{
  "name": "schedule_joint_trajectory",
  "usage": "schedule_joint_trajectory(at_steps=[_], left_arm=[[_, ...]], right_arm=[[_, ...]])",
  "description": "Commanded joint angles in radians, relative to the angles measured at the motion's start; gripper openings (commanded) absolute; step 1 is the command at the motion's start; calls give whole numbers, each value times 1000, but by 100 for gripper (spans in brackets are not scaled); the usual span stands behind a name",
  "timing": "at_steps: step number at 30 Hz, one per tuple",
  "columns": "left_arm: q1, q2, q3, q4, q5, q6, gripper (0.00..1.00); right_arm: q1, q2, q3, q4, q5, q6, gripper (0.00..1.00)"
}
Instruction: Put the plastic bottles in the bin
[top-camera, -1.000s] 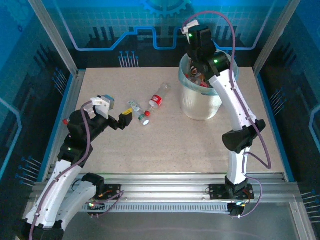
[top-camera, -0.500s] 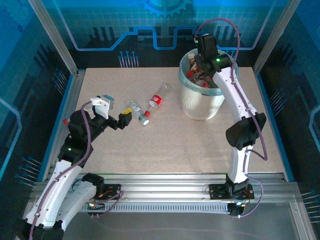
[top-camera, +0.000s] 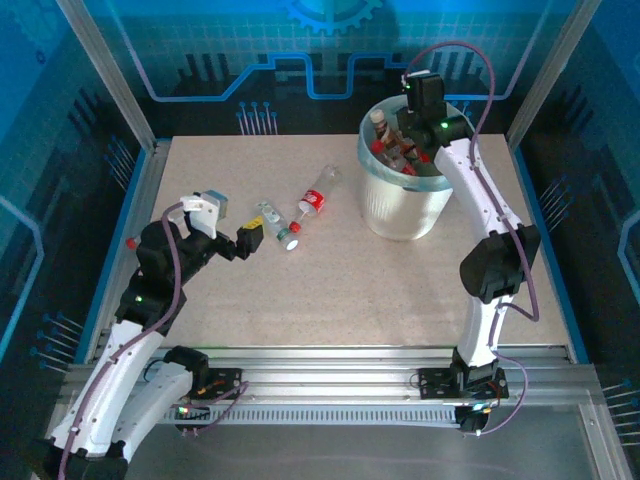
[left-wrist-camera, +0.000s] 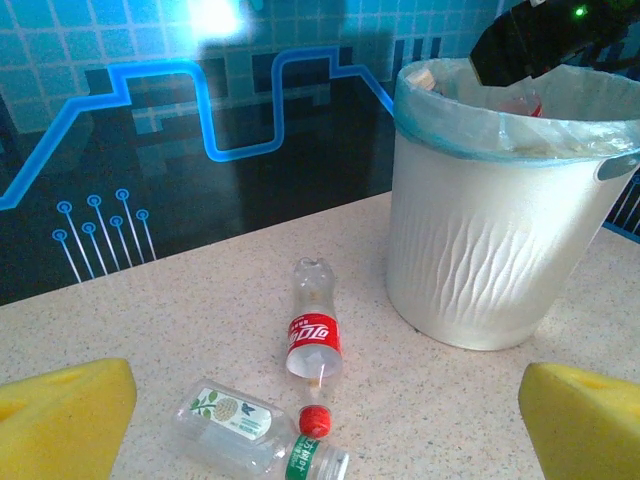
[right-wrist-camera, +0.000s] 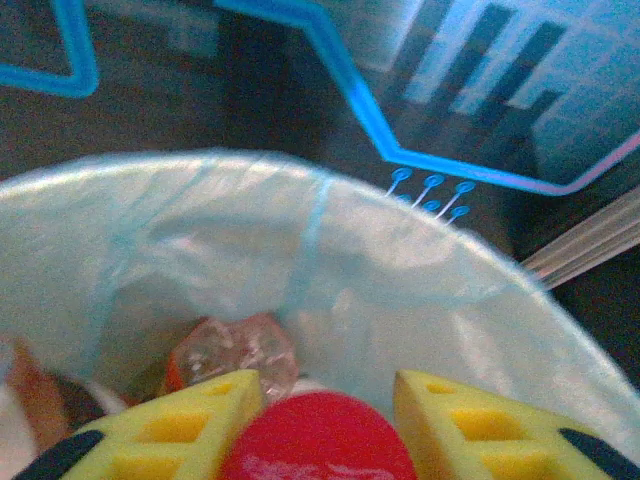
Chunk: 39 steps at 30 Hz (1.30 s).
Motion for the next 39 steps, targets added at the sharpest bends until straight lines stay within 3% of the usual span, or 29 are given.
schedule_joint_trajectory(at_steps=[1,6,8,16,20,25,29,33,37,39], left_arm=[[-6,3,40,-1,-16,-30,99],[-6,8,53,-4,-17,-49,99],[-6,8,57,-9,-22,-53,99],[-6,5,88,-36,-36,-74,99],[-6,22,119,-80,-107,-121,99],[-5,106,243,-280,-288,-226,99],[13,220,348,-443,-314,-272,99],[121,370,442,-595,-295,-342,99],[368,530,499,-671,-166,-403,99],[460,619,537,-705,-161,-396,99]], right_arm=[[-2,-2,-5,-78,-72,54,53],[14,-111,-8,-22,-149,79,76],[14,-149,-8,-31,-167,101,80],[22,-288,-58,-24,-251,134,82],[42,-317,-73,-40,-291,140,80],[141,-357,-113,-19,-354,115,78],[272,-373,-160,15,-371,39,78],[369,-368,-223,49,-383,17,78],[420,-340,-256,54,-443,51,77],[444,-320,-254,40,-450,55,77]])
